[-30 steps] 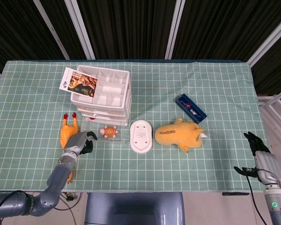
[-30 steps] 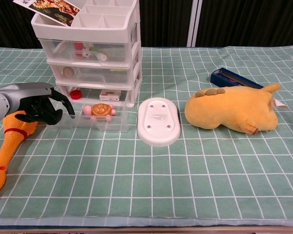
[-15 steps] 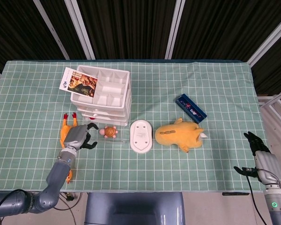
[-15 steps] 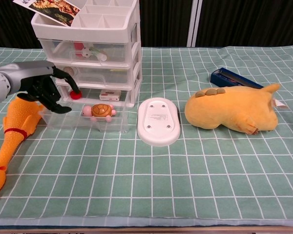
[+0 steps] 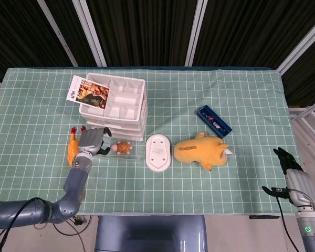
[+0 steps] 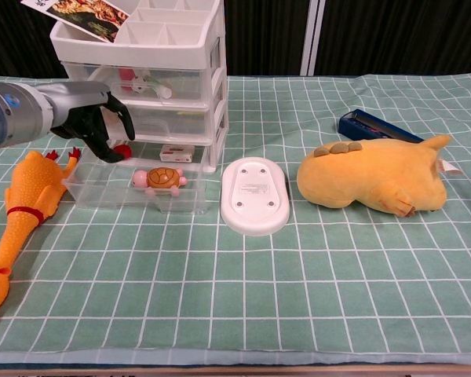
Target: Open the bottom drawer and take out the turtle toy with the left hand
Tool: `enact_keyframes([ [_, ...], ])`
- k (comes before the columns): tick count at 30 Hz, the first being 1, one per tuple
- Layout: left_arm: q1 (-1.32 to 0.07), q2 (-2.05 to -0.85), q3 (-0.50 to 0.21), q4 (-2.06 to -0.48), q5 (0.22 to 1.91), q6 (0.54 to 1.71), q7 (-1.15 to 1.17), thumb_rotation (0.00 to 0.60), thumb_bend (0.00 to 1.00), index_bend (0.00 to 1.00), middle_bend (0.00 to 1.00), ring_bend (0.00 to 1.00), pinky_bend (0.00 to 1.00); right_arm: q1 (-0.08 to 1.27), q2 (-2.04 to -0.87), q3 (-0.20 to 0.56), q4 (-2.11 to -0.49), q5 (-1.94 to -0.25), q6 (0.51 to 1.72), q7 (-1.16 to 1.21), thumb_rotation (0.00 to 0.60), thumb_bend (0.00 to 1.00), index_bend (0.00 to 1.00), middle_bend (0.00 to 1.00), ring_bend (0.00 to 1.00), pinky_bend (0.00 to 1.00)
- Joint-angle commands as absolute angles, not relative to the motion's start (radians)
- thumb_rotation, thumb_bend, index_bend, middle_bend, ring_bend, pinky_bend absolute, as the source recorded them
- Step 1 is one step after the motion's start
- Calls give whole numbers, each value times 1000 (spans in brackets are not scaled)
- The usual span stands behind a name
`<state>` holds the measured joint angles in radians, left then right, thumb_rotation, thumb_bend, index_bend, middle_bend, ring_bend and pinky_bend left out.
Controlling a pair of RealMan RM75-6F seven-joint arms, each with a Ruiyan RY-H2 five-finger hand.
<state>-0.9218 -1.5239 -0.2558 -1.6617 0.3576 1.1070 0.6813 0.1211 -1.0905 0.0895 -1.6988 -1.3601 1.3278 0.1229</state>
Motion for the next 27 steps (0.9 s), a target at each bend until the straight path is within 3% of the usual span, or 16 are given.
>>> enact_keyframes([
  [1, -952, -1559, -254, -1621, 303, 1106, 723, 600, 303, 376, 1000, 1000, 1000, 121, -1090, 89, -1699, -1360, 1327, 125, 600, 116, 0, 0, 0, 185],
  [27, -1032, -1705, -260, -1428, 179, 1069, 830, 600, 305, 397, 1000, 1000, 1000, 122, -1087, 91, -1700, -1357, 1322, 137, 600, 116, 0, 0, 0, 185],
])
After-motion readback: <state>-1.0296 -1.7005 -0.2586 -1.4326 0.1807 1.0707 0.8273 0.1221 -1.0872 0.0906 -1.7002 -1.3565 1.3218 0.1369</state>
